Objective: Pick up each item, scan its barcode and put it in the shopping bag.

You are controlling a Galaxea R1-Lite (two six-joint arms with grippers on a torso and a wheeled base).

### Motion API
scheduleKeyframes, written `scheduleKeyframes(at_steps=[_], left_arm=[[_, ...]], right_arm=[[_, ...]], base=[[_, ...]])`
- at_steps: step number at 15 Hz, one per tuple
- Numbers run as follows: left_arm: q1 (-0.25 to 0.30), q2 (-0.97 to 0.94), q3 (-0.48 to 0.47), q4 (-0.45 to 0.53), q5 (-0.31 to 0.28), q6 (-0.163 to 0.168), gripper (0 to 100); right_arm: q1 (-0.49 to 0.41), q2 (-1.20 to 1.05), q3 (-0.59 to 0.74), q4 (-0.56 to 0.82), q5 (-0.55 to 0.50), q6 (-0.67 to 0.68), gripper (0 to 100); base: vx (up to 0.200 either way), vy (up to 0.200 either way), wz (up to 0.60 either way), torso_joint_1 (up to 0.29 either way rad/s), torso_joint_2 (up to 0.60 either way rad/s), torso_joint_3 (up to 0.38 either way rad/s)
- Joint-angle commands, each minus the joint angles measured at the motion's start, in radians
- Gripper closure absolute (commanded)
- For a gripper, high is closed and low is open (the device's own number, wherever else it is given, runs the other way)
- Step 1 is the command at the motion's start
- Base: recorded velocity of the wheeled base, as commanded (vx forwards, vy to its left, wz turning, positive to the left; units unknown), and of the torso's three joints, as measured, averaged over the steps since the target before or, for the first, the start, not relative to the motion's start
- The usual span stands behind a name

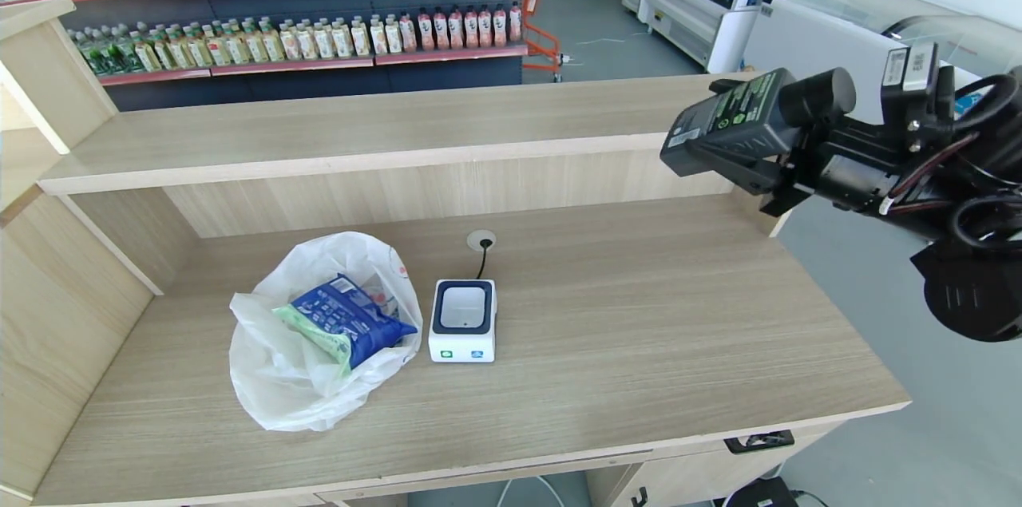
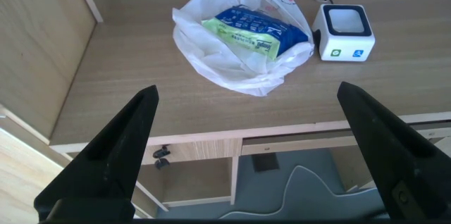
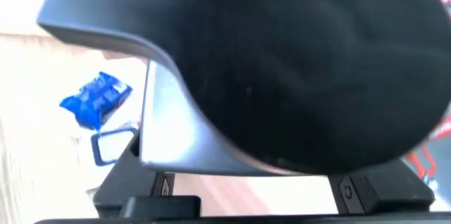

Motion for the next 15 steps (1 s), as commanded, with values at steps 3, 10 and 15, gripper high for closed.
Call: scheduleKeyframes(at_steps=[3,10,15], left_arm=[[0.000,0.000,0.000,0.000,0.000,0.000,0],[0.000,0.000,0.000,0.000,0.000,0.000,0],[0.000,0.000,0.000,0.000,0.000,0.000,0]], right_arm=[[0.284,-0.108,-0.008,-0.016,-0.011,-0.174,100],[0.565,-0.185,0.031,0.074,-0.025,-0.401,100],[0.644,-0.191,0.077,0.079,-0.094,-0.428,100]], base=[[0.000,0.000,0.00,0.000,0.00,0.000],[0.000,0.000,0.00,0.000,0.00,0.000],[0.000,0.000,0.00,0.000,0.00,0.000]])
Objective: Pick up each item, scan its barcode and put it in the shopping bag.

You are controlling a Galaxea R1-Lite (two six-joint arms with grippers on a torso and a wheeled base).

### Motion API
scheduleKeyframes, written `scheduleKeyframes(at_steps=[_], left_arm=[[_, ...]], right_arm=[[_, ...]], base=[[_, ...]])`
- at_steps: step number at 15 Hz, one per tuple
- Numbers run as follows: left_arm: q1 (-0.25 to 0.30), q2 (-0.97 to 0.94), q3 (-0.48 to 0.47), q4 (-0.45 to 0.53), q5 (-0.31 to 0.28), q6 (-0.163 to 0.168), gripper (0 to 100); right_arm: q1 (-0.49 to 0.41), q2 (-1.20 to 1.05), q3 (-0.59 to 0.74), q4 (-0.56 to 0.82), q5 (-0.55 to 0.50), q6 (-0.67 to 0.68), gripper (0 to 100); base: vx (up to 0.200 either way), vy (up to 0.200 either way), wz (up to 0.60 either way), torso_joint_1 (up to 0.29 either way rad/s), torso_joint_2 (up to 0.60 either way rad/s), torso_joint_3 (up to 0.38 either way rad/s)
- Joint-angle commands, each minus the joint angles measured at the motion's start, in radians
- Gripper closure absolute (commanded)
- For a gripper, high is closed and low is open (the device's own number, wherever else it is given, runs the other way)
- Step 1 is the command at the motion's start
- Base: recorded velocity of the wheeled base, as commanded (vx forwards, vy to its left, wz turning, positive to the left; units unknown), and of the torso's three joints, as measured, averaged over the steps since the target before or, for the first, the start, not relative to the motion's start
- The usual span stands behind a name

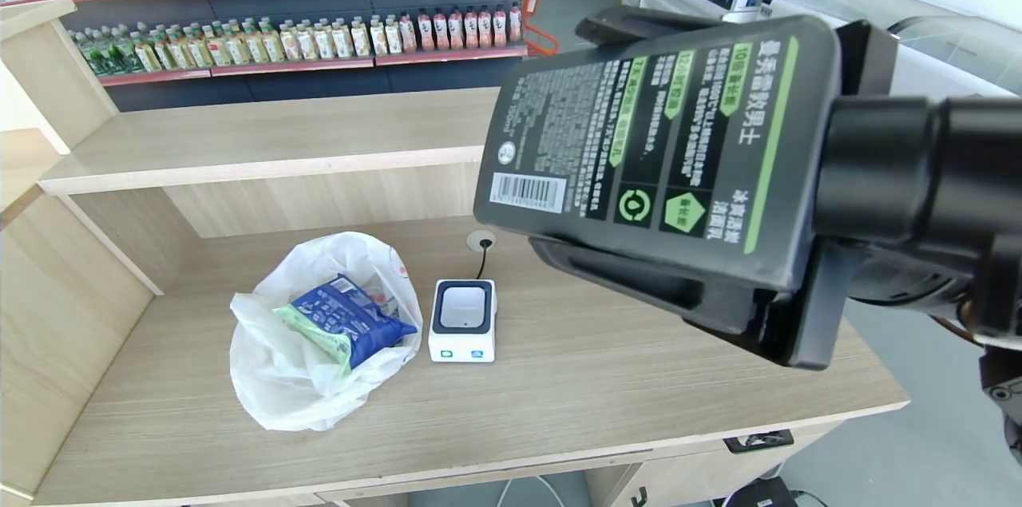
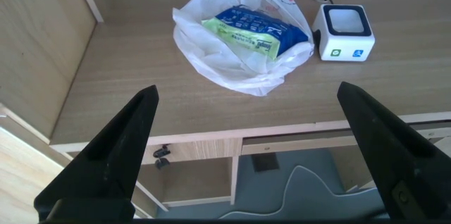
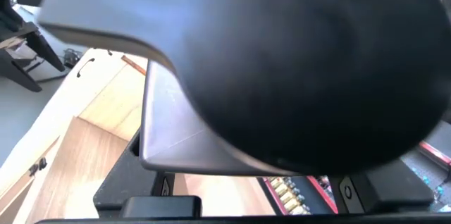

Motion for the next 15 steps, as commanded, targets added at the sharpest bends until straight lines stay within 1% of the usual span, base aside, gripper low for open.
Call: scheduleKeyframes(at_steps=[1,4,6,10,13,15], left_arm=[[0.000,0.000,0.000,0.000,0.000,0.000,0],[0.000,0.000,0.000,0.000,0.000,0.000,0],[0.000,0.000,0.000,0.000,0.000,0.000,0],[0.000,0.000,0.000,0.000,0.000,0.000,0],[0.000,0.000,0.000,0.000,0.000,0.000,0],[0.000,0.000,0.000,-0.002,0.000,0.000,0]], right_arm=[[0.030,-0.007,0.012,-0.004,-0.022,0.000,100],[0.031,-0.007,0.014,-0.001,-0.029,-0.005,100],[0.033,-0.002,0.020,-0.001,-0.055,-0.011,100],[0.037,0.002,0.043,-0.001,-0.057,-0.013,100],[0.076,0.025,0.042,-0.003,-0.071,-0.013,100],[0.080,0.041,0.029,-0.008,-0.082,-0.011,100]], base=[[0.000,0.000,0.00,0.000,0.00,0.000],[0.000,0.000,0.00,0.000,0.00,0.000],[0.000,0.000,0.00,0.000,0.00,0.000],[0.000,0.000,0.00,0.000,0.00,0.000],[0.000,0.000,0.00,0.000,0.00,0.000],[0.000,0.000,0.00,0.000,0.00,0.000]])
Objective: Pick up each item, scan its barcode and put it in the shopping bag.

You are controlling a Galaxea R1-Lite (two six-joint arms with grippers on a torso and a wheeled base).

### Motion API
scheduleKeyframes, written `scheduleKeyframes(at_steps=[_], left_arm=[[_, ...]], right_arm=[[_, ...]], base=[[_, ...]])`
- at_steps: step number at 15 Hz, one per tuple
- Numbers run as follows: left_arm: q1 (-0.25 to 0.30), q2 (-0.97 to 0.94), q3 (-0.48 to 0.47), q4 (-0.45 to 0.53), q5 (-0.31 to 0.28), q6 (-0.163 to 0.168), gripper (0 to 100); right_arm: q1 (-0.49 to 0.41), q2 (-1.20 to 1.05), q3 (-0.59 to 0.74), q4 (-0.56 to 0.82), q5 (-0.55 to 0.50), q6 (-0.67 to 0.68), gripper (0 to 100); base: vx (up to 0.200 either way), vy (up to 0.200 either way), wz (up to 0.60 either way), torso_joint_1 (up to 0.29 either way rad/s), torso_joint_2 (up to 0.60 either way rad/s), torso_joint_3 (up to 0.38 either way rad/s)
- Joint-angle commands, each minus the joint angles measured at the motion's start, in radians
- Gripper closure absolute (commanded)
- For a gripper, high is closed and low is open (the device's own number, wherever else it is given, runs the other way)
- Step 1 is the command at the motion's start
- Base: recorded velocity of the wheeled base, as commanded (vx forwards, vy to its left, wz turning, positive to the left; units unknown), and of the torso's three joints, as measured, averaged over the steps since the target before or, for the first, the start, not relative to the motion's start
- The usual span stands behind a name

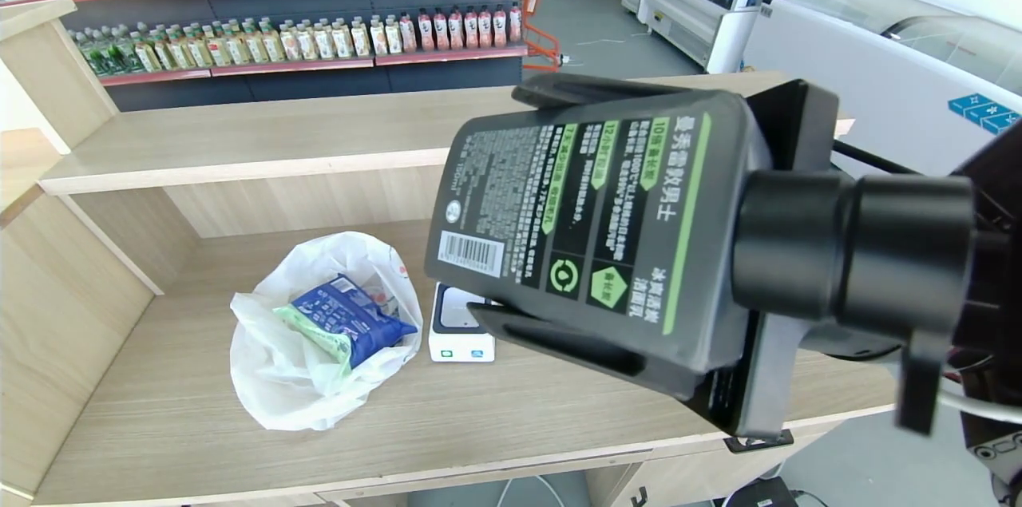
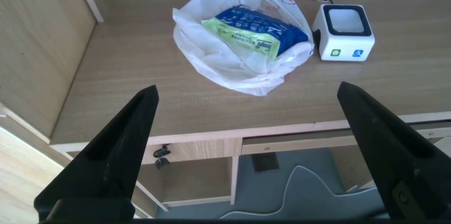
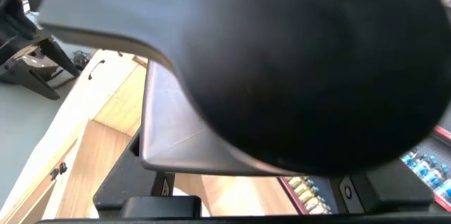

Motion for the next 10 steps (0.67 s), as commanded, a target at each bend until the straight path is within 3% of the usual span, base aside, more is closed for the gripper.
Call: scheduleKeyframes(at_steps=[1,6,8,10], left_arm=[[0.000,0.000,0.000,-0.002,0.000,0.000,0],[0.000,0.000,0.000,0.000,0.000,0.000,0],[0.000,0.000,0.000,0.000,0.000,0.000,0],[0.000,0.000,0.000,0.000,0.000,0.000,0]], right_arm=[[0.006,0.023,-0.011,0.000,0.000,0.000,100],[-0.051,0.015,-0.039,0.009,-0.060,0.048,100],[-0.107,0.003,-0.045,0.046,-0.182,0.148,100],[-0.163,-0.040,-0.048,0.188,-0.442,0.347,100]], base=[[0.000,0.000,0.00,0.000,0.00,0.000],[0.000,0.000,0.00,0.000,0.00,0.000],[0.000,0.000,0.00,0.000,0.00,0.000],[0.000,0.000,0.00,0.000,0.00,0.000]])
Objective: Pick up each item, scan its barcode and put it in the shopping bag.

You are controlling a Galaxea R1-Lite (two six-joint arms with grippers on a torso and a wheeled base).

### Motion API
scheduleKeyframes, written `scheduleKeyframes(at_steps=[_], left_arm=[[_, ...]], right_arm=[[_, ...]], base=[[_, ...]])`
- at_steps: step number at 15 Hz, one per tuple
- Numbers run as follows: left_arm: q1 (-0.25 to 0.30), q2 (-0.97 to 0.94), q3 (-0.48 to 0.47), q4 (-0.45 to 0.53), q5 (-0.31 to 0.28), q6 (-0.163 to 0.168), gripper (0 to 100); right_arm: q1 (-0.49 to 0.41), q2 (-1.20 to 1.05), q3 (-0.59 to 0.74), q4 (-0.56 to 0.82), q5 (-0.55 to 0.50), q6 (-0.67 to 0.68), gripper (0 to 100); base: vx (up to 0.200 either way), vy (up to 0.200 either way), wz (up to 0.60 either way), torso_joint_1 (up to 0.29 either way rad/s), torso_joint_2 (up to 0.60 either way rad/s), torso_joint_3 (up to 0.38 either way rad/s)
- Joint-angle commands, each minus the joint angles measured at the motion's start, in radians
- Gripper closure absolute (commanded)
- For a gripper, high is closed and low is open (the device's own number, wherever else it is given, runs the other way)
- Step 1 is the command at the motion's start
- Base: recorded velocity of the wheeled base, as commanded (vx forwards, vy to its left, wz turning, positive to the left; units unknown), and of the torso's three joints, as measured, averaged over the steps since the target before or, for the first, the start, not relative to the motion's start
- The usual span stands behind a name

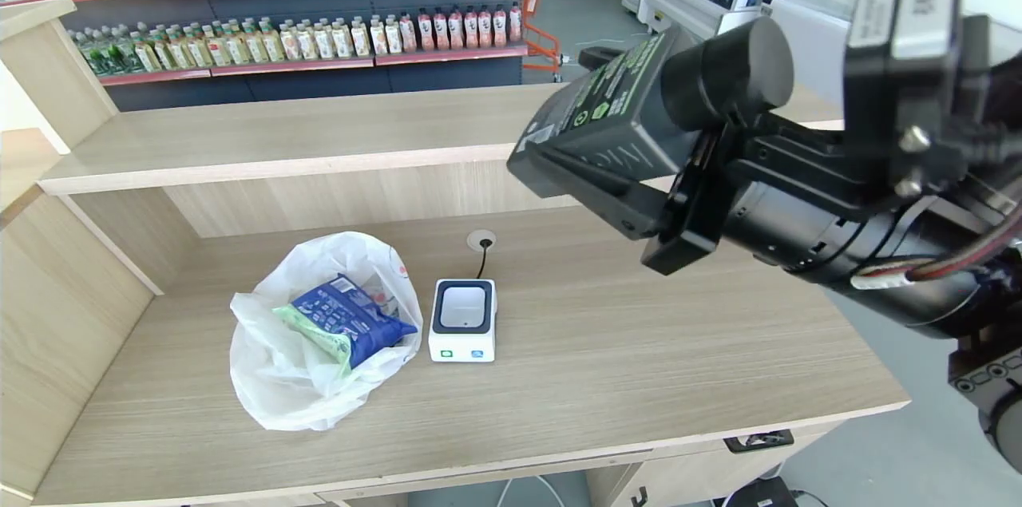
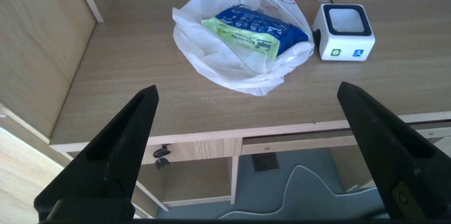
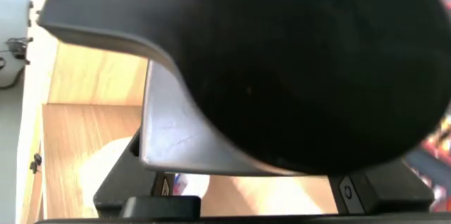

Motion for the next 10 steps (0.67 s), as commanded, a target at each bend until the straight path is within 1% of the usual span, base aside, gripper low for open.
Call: scheduleKeyframes(at_steps=[1,3,4,6,8,10], left_arm=[[0.000,0.000,0.000,-0.002,0.000,0.000,0],[0.000,0.000,0.000,0.000,0.000,0.000,0],[0.000,0.000,0.000,0.000,0.000,0.000,0],[0.000,0.000,0.000,-0.002,0.000,0.000,0],[0.000,0.000,0.000,-0.002,0.000,0.000,0],[0.000,0.000,0.000,-0.002,0.000,0.000,0]], right_arm=[[-0.055,-0.052,0.002,0.120,-0.132,0.151,100],[-0.096,-0.090,0.006,0.267,-0.231,0.311,100],[-0.119,-0.101,0.011,0.325,-0.267,0.372,100],[-0.185,-0.106,0.015,0.414,-0.333,0.545,100],[-0.252,-0.080,0.023,0.423,-0.357,0.671,100],[-0.265,-0.063,0.046,0.433,-0.399,0.788,100]], base=[[0.000,0.000,0.00,0.000,0.00,0.000],[0.000,0.000,0.00,0.000,0.00,0.000],[0.000,0.000,0.00,0.000,0.00,0.000],[0.000,0.000,0.00,0.000,0.00,0.000],[0.000,0.000,0.00,0.000,0.00,0.000],[0.000,0.000,0.00,0.000,0.00,0.000]])
